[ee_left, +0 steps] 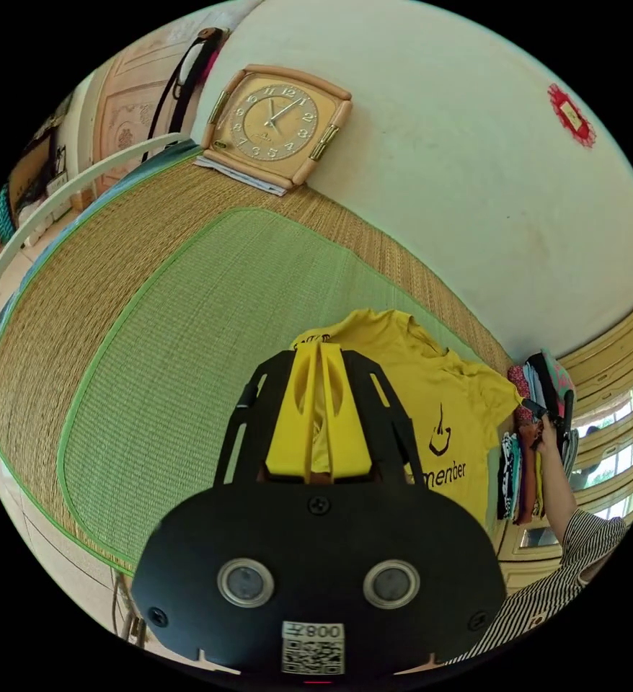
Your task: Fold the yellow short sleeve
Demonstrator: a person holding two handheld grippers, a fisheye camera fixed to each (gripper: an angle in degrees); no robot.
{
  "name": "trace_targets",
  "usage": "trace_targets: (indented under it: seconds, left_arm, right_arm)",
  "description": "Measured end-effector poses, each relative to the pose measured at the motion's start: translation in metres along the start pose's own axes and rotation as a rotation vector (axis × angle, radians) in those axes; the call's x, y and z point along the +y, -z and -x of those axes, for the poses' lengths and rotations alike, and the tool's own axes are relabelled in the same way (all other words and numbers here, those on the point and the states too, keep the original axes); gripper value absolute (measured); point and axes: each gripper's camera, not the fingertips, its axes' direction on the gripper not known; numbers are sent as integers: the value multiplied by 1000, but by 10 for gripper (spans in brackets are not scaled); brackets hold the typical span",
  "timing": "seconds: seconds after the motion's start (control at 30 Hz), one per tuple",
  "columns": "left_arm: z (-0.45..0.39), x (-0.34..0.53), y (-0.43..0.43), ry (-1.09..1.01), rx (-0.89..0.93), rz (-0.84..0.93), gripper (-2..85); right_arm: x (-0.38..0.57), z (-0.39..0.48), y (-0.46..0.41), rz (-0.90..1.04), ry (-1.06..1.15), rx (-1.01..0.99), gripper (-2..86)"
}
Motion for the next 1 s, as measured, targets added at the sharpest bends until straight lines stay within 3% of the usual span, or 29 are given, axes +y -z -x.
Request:
trace_targets:
  seconds: [0.3,0.57,0.73,1.0]
  left_arm:
    - [16,27,-6,17,75,101,56]
    - [18,31,-16,21,15,175,57]
    - [16,31,-19,10,-84,215,28]
    - [27,41,35,4,-44,99,16]
  right_arm:
    - [74,10,-18,109,-33,-146,79]
    - [85,45,-42,204,-3,0,71]
    - [87,54,-37,221,30,56,22]
    - [92,28,3,179,-7,110,6]
